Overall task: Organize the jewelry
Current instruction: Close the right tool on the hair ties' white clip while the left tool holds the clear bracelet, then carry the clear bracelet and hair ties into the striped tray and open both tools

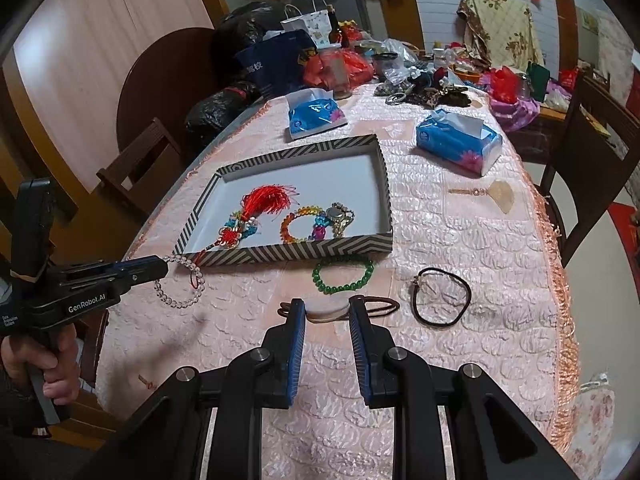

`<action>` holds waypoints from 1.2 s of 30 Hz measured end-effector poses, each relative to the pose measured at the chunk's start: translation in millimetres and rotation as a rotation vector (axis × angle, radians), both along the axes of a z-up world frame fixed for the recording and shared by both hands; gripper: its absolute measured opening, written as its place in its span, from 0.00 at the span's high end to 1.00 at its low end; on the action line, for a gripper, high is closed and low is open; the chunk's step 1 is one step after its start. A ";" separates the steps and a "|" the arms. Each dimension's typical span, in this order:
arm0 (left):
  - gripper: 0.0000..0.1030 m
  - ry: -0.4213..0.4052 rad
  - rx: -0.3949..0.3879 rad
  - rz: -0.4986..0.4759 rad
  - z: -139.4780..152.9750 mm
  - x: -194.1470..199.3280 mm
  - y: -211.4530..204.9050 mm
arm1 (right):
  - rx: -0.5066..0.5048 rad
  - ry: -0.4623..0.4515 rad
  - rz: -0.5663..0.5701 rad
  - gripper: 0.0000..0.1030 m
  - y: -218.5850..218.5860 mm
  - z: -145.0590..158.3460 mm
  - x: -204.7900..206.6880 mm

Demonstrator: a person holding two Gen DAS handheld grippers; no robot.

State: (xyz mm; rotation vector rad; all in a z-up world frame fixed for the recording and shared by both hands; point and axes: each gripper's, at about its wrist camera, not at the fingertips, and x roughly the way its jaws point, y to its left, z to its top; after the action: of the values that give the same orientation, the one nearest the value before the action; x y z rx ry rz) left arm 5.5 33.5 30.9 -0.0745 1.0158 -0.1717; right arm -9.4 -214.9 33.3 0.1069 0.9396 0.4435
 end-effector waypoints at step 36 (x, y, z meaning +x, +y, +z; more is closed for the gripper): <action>0.94 0.061 0.009 0.140 -75.2 162.0 43.1 | 0.001 0.146 0.050 0.79 65.1 -78.3 171.3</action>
State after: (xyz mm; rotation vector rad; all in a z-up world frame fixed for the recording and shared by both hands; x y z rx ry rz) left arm 167.5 76.6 -44.4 -0.1430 1.0682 -0.0376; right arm 161.9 -149.8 -45.1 0.1179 1.0875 0.4877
